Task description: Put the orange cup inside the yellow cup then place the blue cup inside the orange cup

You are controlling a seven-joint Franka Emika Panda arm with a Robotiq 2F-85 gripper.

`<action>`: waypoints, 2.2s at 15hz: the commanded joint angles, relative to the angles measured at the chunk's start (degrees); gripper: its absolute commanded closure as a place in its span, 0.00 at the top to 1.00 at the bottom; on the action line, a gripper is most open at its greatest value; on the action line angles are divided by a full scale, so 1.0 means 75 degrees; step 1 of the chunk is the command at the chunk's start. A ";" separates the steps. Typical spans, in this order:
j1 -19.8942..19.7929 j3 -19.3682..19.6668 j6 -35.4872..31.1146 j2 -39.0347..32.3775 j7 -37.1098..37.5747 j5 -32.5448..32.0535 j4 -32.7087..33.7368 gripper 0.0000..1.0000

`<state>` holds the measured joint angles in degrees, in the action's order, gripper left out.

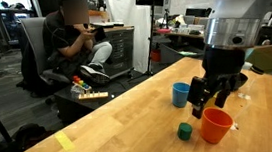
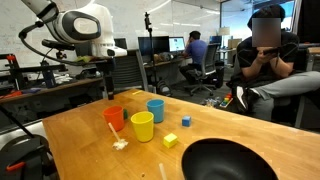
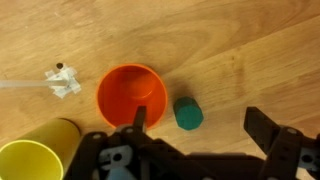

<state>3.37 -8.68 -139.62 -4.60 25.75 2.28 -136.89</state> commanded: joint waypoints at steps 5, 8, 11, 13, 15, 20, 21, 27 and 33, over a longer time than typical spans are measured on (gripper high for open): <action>0.0326 0.0397 -0.0418 -0.0795 0.0213 -0.0251 0.0145 1.00; 0.0375 0.0501 -0.0417 -0.1002 0.0178 -0.0236 0.0183 0.92; 0.0395 0.0577 -0.0366 -0.1116 0.0145 -0.0165 0.0238 0.58; 0.0402 0.0608 -0.0346 -0.1166 0.0138 -0.0099 0.0281 0.42; 0.0410 0.0623 -0.0338 -0.1194 0.0136 -0.0063 0.0312 0.27; 0.0409 0.0586 -0.0217 -0.1194 0.0045 0.0057 0.0359 0.00; 0.0414 0.0579 -0.0178 -0.1151 0.0045 0.0058 0.0354 0.00; 0.0535 0.0606 0.0097 -0.0765 0.0241 -0.0098 0.0294 0.02; 0.0369 0.0711 0.0740 0.0121 0.0444 -0.0100 0.0342 0.02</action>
<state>6.07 -4.80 -137.96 -8.92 27.00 1.91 -134.36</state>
